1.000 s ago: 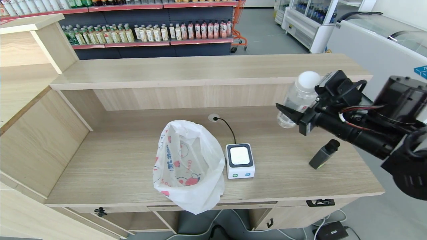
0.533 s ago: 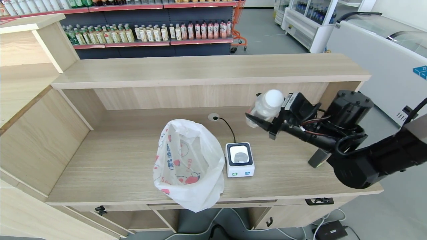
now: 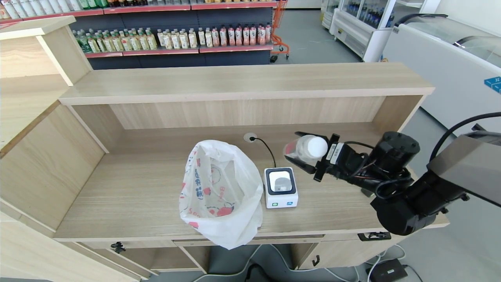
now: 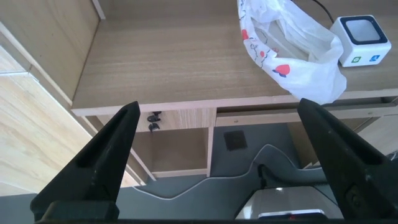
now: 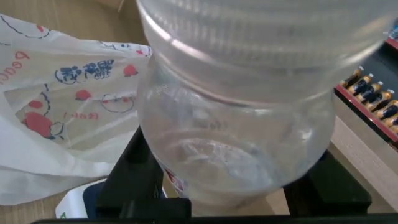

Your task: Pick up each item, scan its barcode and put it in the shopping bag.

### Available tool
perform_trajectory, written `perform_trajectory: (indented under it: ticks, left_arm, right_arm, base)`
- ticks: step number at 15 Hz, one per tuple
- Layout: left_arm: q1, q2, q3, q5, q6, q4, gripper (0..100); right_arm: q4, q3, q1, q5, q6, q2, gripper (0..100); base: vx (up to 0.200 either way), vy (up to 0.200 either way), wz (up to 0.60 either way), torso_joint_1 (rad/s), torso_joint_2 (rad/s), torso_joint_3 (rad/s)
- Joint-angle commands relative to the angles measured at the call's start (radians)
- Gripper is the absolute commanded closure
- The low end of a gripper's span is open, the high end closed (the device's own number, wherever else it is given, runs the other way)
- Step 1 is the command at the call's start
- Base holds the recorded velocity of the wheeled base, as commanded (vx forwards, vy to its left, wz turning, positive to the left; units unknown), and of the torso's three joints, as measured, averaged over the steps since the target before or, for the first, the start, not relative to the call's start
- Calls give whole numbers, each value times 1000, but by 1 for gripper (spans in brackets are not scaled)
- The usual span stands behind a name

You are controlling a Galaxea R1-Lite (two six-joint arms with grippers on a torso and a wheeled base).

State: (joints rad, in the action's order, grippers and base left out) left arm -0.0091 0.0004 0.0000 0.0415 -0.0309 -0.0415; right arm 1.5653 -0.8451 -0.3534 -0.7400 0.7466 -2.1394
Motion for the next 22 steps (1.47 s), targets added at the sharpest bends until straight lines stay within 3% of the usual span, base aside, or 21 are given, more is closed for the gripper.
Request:
perform_trajectory:
  ticks: [1,5,10,22]
  left_arm:
    - [0,0,0,0,0,0,0]
    - [0,0,0,0,0,0,0]
    - [0,0,0,0,0,0,0]
    - [0,0,0,0,0,0,0]
  right_arm:
    - [5,-2,16,-35,14,-42,100]
    - [5,-20,21,-64,39,-96,100]
    - [5,-97,25,-200,112,-178,100]
    - [5,-224,44,-320,209,-266,100]
  base:
    - [0,0,0,0,0,0]
    - [0,0,0,0,0,0]
    - [0,0,0,0,0,0]
    - [0,0,0,0,0,0]
